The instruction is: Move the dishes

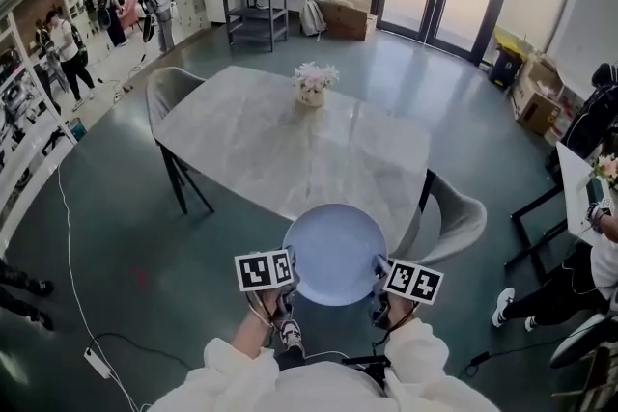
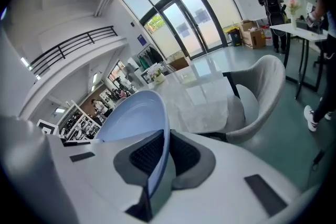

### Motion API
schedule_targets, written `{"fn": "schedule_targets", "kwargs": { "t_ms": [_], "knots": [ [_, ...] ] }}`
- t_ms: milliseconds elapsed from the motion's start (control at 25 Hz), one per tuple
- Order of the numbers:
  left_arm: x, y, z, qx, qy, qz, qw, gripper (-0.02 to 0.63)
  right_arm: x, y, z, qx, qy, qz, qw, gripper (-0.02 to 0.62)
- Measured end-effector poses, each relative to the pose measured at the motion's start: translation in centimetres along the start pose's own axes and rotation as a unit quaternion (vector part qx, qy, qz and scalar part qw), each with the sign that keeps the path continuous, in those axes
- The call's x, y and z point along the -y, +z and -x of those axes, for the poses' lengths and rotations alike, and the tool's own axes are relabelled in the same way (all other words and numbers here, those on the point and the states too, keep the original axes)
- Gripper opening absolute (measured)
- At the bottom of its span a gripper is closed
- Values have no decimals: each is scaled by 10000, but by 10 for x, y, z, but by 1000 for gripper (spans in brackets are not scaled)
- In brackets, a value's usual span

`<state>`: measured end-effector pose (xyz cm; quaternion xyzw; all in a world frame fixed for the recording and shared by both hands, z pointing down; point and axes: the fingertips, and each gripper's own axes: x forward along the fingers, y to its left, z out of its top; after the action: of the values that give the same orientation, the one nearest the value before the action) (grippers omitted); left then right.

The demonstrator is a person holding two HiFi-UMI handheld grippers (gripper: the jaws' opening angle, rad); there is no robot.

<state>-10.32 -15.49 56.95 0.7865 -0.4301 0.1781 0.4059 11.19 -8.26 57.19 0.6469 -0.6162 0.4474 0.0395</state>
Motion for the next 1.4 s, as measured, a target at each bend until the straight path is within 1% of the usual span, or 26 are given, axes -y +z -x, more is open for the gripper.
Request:
{"fn": "schedule_targets", "kwargs": {
  "t_ms": [360, 600, 920, 1080, 1280, 1400],
  "knots": [
    [-24, 66, -42, -124, -277, -212, 9993, 26, -23, 37, -49, 193, -228, -174, 9994, 86],
    [-43, 103, -62, -79, -400, -242, 9989, 26, -44, 55, -73, 353, -276, -186, 9988, 86],
    [-47, 103, -81, -256, -513, -323, 9978, 26, -35, 53, -84, 272, -452, -332, 9981, 86],
    [-48, 101, -87, -310, -530, -242, 9978, 26, -32, 56, -87, 235, -475, -282, 9982, 86],
    [-52, 111, -100, -352, -512, -241, 9978, 26, -32, 66, -102, 214, -460, -301, 9983, 86],
    [-47, 120, -111, -352, -541, -263, 9976, 26, -28, 77, -107, 253, -473, -291, 9981, 86]
  ]
}}
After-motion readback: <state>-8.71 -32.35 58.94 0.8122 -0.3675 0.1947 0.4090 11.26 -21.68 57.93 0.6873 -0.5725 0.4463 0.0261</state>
